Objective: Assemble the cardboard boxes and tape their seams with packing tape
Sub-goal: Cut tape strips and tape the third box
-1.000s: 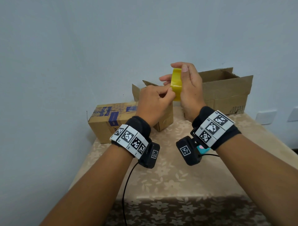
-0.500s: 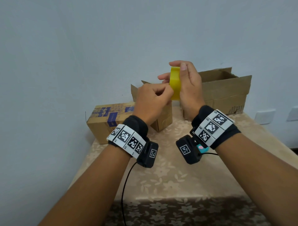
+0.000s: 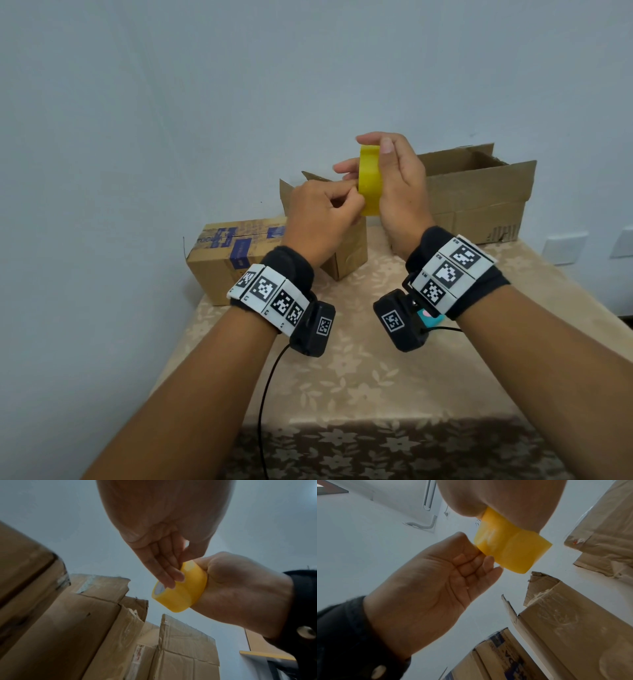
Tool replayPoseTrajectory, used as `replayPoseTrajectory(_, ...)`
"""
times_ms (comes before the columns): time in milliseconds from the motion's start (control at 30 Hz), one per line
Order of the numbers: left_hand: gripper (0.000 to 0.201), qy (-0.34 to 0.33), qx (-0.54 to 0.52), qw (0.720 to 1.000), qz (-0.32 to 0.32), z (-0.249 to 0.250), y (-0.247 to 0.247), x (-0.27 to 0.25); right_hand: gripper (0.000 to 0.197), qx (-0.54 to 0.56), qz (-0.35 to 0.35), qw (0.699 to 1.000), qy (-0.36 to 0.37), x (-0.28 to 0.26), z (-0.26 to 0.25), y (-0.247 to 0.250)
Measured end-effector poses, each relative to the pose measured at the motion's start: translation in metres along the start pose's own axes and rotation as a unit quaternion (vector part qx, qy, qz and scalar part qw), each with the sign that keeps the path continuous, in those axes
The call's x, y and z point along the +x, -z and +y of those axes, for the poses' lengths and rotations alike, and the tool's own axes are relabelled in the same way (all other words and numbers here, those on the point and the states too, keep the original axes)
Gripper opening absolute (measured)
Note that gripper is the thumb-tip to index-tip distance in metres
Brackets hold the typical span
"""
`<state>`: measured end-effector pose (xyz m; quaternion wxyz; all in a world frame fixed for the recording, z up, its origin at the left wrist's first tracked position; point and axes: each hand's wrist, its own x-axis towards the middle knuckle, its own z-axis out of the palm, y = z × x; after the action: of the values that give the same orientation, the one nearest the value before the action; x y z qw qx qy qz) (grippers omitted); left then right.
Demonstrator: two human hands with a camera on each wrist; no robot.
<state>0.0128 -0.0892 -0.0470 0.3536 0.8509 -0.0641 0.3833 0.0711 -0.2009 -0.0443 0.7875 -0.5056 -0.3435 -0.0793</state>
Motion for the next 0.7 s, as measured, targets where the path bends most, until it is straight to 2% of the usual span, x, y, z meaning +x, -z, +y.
replayPoseTrajectory(100, 0.031, 0.039, -0.089, 0.995, -0.027, 0.004, 0.007, 0.001, 0.034, 0.031, -0.008, 0.999, -0.021, 0.002, -0.006, -0.001)
replayPoseTrajectory(200, 0.02, 0.054, -0.16, 0.984, -0.061, 0.011, 0.008, 0.0, 0.032, 0.069, -0.014, 0.996, -0.054, 0.006, -0.01, -0.001)
replayPoseTrajectory(333, 0.022, 0.1, -0.237, 0.966, -0.01, 0.016, 0.006, 0.001, 0.044, 0.076, 0.001, 0.994, -0.081, 0.008, -0.011, -0.001)
replayPoseTrajectory(433, 0.026, 0.12, -0.275, 0.954, 0.015, 0.02, 0.004, 0.004, 0.056, 0.03, -0.03, 0.997, -0.069, 0.006, -0.007, -0.003)
replayPoseTrajectory(567, 0.031, 0.131, -0.299, 0.945, 0.013, 0.026, 0.005, 0.002, 0.056, 0.025, -0.043, 0.996, -0.069, 0.006, -0.004, -0.006)
replayPoseTrajectory(700, 0.034, 0.143, -0.324, 0.935, 0.014, 0.027, 0.005, 0.002, 0.056, 0.045, -0.027, 0.995, -0.081, 0.008, -0.008, -0.005)
